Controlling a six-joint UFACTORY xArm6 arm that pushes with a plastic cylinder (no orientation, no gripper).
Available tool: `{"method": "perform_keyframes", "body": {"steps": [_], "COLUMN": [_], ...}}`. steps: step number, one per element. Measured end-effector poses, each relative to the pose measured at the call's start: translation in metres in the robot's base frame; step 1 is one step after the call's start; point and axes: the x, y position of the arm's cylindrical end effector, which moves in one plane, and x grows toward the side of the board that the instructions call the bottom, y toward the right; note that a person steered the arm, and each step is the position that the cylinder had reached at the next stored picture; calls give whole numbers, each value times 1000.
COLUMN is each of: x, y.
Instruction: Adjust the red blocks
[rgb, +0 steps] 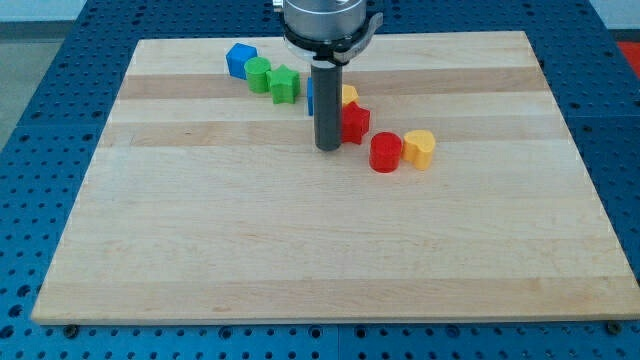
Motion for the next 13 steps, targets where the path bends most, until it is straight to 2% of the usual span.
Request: {"method": "perform_keyframes", "body": {"steps": [2, 4, 5, 8, 13], "x": [15, 81, 84, 40, 31], "y": [-25, -19, -3, 22, 51]}}
